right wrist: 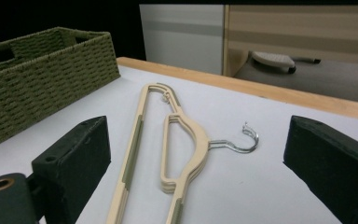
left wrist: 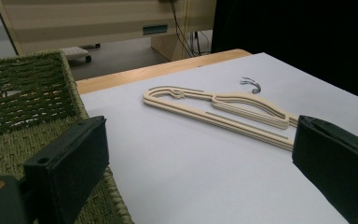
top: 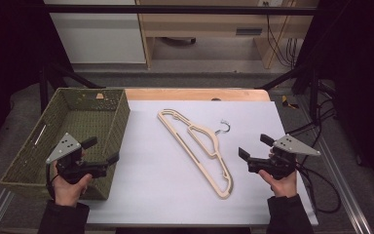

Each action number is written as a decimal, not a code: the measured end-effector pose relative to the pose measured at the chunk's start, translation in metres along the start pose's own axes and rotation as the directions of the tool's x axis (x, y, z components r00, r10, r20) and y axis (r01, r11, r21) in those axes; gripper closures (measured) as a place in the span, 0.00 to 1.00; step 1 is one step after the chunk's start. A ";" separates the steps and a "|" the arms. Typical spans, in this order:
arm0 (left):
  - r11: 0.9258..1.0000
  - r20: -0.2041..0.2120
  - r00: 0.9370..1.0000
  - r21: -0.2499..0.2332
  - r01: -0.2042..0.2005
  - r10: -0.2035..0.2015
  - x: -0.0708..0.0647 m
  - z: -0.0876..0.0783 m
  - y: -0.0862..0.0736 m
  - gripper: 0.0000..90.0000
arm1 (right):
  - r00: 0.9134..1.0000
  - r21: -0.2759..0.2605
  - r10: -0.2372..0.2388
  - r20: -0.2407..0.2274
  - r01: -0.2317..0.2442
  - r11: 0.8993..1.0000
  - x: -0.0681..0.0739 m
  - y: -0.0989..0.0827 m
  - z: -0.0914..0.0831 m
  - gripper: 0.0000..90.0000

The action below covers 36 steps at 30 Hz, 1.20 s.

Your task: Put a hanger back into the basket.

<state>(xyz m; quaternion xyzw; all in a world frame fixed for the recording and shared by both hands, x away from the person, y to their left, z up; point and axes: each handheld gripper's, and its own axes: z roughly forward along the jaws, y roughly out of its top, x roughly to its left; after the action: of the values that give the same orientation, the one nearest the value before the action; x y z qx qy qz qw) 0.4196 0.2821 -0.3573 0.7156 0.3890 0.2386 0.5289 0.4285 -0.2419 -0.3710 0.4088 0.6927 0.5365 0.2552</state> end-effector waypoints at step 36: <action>1.000 -0.004 1.000 0.011 -0.018 0.019 -0.003 0.002 0.000 0.05 | 0.999 0.450 0.030 0.028 -0.039 0.892 0.007 -0.066 0.095 0.46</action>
<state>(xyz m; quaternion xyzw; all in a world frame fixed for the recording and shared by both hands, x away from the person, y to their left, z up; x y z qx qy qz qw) 0.4194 0.2779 -0.3576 0.7217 0.3848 0.2428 0.5217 0.4810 -0.1908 -0.4609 0.4744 0.7880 0.3621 0.1510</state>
